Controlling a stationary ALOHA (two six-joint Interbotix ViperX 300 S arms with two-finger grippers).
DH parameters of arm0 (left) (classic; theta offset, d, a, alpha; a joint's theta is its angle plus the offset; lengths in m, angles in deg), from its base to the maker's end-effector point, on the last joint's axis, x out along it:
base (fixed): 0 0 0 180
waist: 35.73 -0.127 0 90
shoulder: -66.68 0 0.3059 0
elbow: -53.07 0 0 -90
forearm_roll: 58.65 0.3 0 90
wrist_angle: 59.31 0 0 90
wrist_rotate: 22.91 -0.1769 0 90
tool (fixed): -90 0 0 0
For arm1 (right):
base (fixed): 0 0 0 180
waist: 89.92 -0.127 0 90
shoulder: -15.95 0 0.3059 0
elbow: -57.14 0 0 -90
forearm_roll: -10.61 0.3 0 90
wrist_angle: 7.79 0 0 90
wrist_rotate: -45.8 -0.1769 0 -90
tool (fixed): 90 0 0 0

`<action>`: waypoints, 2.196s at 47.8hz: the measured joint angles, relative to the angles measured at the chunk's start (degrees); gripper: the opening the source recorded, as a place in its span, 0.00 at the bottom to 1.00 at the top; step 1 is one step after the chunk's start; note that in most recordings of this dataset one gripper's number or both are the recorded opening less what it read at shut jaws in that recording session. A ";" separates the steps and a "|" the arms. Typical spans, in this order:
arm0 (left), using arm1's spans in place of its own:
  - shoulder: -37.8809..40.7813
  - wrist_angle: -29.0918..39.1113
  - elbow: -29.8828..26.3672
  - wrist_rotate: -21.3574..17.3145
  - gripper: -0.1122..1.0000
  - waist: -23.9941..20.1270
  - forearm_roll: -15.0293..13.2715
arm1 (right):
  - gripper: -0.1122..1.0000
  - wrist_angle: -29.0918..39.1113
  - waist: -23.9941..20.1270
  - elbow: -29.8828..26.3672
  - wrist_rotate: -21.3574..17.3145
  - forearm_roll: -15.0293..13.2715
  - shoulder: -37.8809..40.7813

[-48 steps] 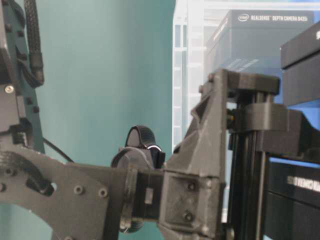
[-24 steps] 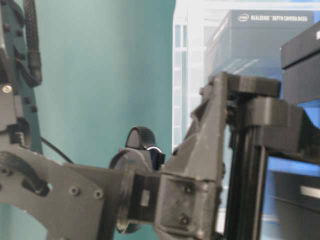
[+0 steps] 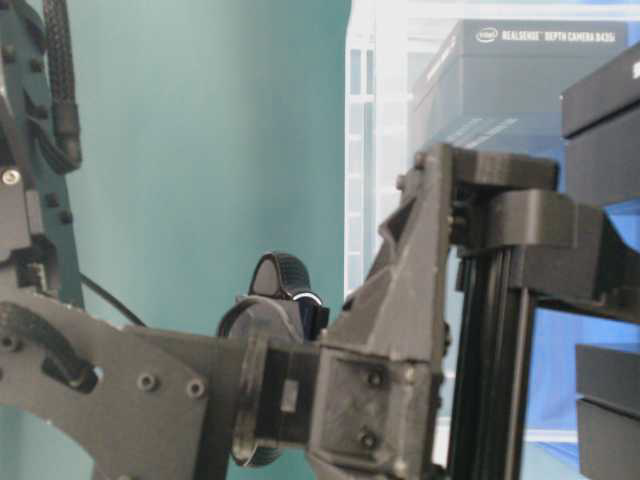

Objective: Take the box out of the case with the right arm.
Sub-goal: 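Carry the box forward and lower it left of the first box, then open the right gripper and withdraw it to the right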

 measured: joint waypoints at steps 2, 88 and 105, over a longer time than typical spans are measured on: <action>0.00 0.00 0.00 0.00 0.10 -0.09 0.09 | 0.90 0.09 0.00 0.00 0.00 0.00 0.00; 0.26 0.00 0.00 -0.26 0.10 0.00 0.09 | 0.89 12.39 -5.45 29.62 -3.69 -3.69 -38.41; 0.18 0.00 0.00 -0.35 0.10 0.00 0.09 | 0.89 12.48 -10.72 46.67 -9.23 -3.69 -56.34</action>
